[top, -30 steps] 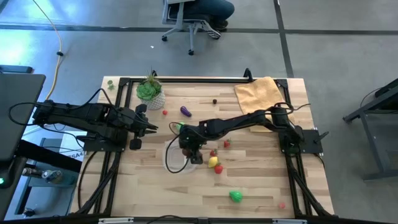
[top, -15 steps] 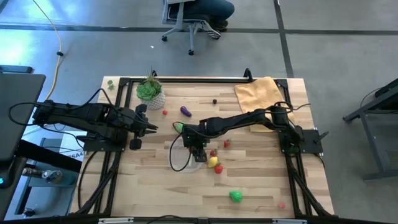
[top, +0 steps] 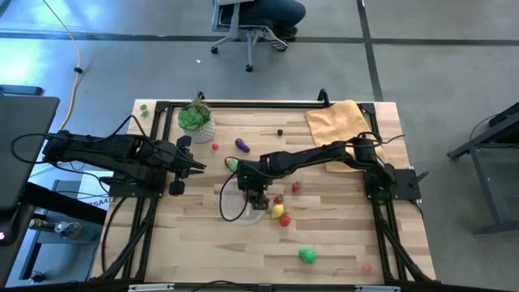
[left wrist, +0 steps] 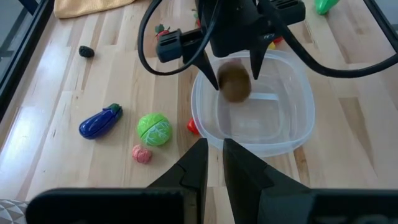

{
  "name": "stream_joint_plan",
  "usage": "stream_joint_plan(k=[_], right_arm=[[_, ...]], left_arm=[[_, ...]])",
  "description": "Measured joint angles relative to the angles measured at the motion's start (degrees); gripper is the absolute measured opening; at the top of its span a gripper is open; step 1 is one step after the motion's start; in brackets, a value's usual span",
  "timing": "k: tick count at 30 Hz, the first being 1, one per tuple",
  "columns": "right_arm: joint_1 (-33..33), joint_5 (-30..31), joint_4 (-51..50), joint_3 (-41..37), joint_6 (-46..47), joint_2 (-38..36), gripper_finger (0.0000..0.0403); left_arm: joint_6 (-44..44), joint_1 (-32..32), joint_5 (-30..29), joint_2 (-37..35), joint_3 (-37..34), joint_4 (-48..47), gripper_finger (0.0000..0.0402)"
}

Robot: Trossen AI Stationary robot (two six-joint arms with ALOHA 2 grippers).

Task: Pick and placing Produce into tupperware
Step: Put the brown kiwi into the transparent bin, then put the red strawberry into the transparent bin

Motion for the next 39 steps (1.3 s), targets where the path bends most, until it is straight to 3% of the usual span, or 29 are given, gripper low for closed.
stream_joint_plan(k=[9,15,28,33,39], right_arm=[[-0.12,-0.17,-0.32,-0.07,-0.01,-1.13,0.0279],[-1.6,0.21,-3.46,-0.07,0.38,-8.55,0.0279],[-7.42,8.87,-20.14,-0.02,1.99,-24.06,0.0279],[-10.01,8.06,-26.6,-0.13,1.97,-24.63,0.0279],[-14.56,2.35,-22.35,-9.03,-1.38,-24.39,0.0279]], left_arm=[[0.0,0.0,-0.01,0.0,0.0,0.0,0.004],[0.01,0.0,0.0,0.0,0.0,-0.01,0.004],[0.02,0.0,-0.01,0.0,0.0,0.0,0.004],[0.02,0.0,0.01,0.0,0.0,-0.02,0.004],[0.01,0.0,0.01,0.0,0.0,0.0,0.004]])
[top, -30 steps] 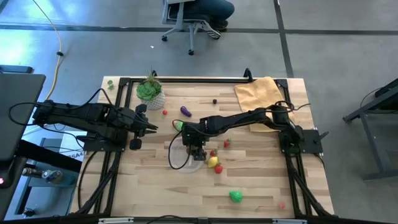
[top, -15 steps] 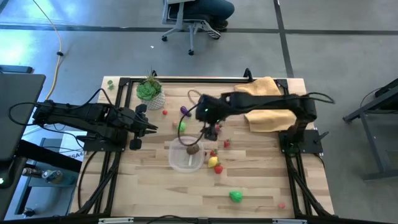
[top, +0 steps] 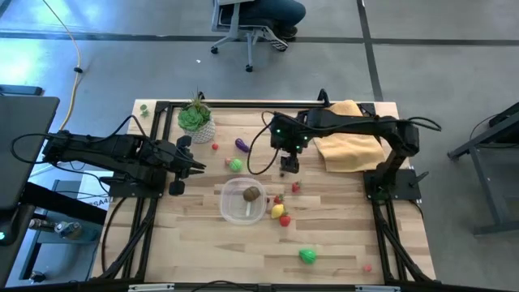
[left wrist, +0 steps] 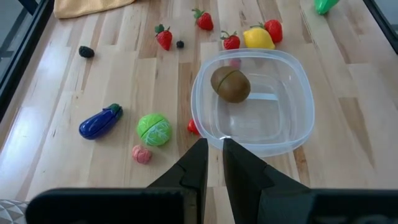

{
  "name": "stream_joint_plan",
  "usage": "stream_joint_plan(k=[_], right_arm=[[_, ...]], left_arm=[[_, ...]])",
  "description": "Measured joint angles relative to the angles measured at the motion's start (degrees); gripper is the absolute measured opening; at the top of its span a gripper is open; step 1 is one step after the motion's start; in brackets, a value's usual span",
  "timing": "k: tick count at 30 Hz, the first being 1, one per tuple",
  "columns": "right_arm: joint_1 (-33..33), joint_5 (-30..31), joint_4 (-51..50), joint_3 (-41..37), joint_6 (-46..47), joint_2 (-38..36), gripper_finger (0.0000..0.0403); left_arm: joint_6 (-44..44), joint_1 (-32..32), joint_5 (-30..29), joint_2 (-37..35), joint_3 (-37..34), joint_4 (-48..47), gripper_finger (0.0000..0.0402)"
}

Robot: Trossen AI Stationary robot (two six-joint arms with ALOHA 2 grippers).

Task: Pick and placing Produce into tupperware
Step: Put the red strawberry into the transparent bin

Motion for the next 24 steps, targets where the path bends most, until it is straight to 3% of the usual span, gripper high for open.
stream_joint_plan(k=[4,10,15,24], right_arm=[[-2.95,-3.92,6.34,-8.87,-0.9,0.0,0.0279],[-4.94,-4.17,18.64,-18.9,-5.59,0.0,0.0279],[-4.94,-2.26,24.69,-23.4,-12.0,0.0,0.0279],[-4.51,-0.81,30.56,-28.04,-13.69,0.02,0.0279]], left_arm=[[-0.01,0.0,0.0,0.0,0.0,-0.02,0.004],[0.0,0.0,0.0,0.0,0.0,-0.02,0.004],[0.01,0.0,-0.01,0.0,0.0,-0.02,0.004],[0.0,0.0,0.0,0.0,0.0,-0.01,0.004]])
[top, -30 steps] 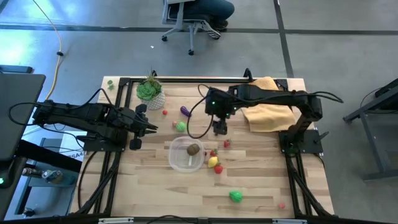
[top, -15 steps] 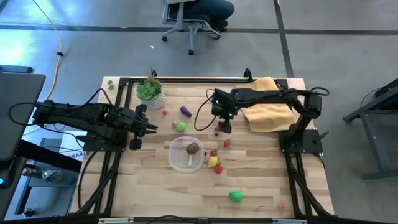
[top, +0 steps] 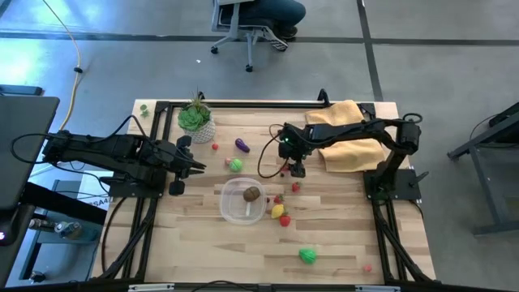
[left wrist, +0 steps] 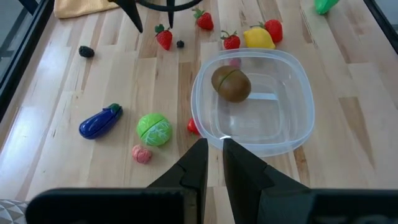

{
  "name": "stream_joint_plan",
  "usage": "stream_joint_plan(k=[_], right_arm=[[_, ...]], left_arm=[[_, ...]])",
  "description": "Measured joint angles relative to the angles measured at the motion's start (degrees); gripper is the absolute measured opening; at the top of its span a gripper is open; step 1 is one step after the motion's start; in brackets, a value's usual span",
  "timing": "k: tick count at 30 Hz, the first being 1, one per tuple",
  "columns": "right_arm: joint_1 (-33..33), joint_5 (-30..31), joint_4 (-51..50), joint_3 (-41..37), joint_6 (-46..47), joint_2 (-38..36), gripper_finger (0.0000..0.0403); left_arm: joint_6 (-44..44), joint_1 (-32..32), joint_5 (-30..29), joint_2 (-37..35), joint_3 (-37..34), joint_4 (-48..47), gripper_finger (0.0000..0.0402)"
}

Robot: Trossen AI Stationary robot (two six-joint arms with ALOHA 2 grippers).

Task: Pick and placing Produce into tupperware
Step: Put the red strawberry into the transparent bin

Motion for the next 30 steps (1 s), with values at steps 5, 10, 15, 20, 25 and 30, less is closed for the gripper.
stream_joint_plan(k=[5,10,15,20,25,30], right_arm=[[1.32,0.07,1.54,-0.55,-1.45,0.0,0.0279],[2.38,1.53,2.75,-0.55,-2.52,0.35,0.0279],[2.34,1.51,2.74,-0.55,-2.35,2.33,0.0279],[2.35,1.55,2.8,-0.55,-1.5,2.45,0.0279],[2.37,1.3,2.83,-0.55,-1.33,2.91,0.027],[2.35,0.05,2.76,-0.55,-0.97,4.08,0.0247]], left_arm=[[0.0,0.0,0.0,0.0,0.0,-0.01,0.004],[0.01,0.0,0.0,0.0,0.0,-0.01,0.004],[-0.01,0.0,0.0,0.0,0.0,-0.01,0.004],[0.01,0.0,0.0,0.0,0.0,0.01,0.004],[0.0,0.0,-0.01,0.0,0.0,0.01,0.004],[0.01,0.0,0.0,0.0,0.0,-0.01,0.004]])
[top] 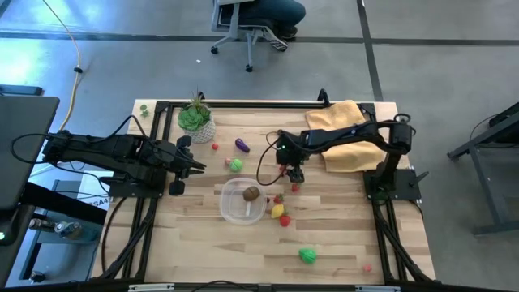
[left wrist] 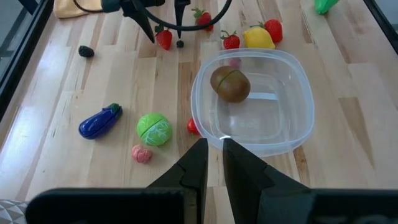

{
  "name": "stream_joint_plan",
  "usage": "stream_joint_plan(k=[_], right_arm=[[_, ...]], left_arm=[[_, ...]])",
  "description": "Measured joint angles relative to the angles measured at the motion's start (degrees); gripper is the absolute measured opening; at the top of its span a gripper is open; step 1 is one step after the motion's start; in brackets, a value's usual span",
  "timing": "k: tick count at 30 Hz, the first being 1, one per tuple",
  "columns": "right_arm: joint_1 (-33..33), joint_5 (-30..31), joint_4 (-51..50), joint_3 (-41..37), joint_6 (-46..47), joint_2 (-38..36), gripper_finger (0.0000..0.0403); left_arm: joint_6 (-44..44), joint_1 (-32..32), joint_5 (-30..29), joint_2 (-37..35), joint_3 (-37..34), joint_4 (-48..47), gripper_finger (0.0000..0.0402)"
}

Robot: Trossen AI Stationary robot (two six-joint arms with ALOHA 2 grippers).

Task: Pick and placing Produce into tupperware
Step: Put the red strawberry into the transparent bin

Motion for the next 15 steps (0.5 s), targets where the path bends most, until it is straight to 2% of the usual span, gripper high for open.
stream_joint_plan(k=[15], right_arm=[[-0.01,0.45,0.8,0.0,0.61,0.2,0.0201]], left_arm=[[-0.02,0.0,-0.01,0.0,-0.02,0.01,0.004]])
